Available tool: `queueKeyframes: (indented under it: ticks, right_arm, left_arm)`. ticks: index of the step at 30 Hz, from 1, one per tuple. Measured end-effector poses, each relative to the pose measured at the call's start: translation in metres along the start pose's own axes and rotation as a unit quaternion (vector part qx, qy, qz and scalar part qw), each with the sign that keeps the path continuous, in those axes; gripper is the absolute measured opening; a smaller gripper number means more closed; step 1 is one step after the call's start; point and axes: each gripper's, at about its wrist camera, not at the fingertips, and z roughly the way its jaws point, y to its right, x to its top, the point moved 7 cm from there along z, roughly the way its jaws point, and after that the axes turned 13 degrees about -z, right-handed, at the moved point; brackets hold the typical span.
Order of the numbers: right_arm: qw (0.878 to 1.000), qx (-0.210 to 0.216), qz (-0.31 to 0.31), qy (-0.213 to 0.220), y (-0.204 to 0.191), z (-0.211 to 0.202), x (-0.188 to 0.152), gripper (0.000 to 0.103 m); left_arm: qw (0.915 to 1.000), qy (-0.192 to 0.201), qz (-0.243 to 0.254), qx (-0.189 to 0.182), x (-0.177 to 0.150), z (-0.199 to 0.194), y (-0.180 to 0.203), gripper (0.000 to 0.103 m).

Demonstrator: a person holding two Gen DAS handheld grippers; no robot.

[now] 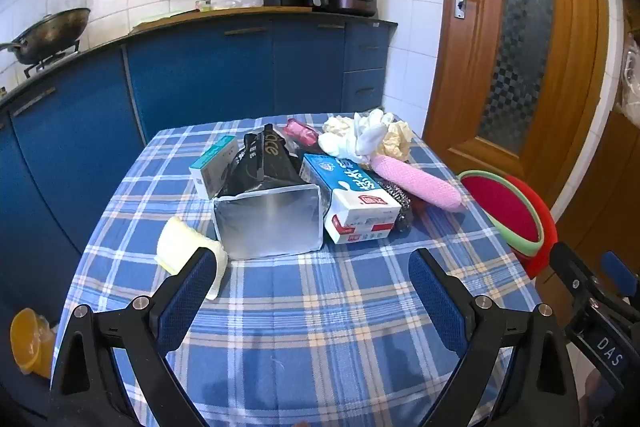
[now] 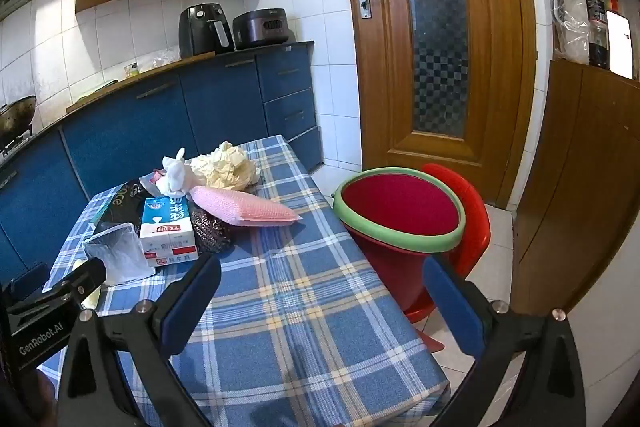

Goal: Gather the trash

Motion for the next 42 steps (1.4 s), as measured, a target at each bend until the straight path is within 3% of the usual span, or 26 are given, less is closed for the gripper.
queueKeyframes:
  ticks: [42]
  right_arm:
    - [1.0,-0.003,-0.005,-0.003,-0.0015,-0.002,0.0017,0.103]
  left_arm:
    - [1.0,0.0,-0.002,0.001,-0.0017,-0.0008,-0.0022,0.097]
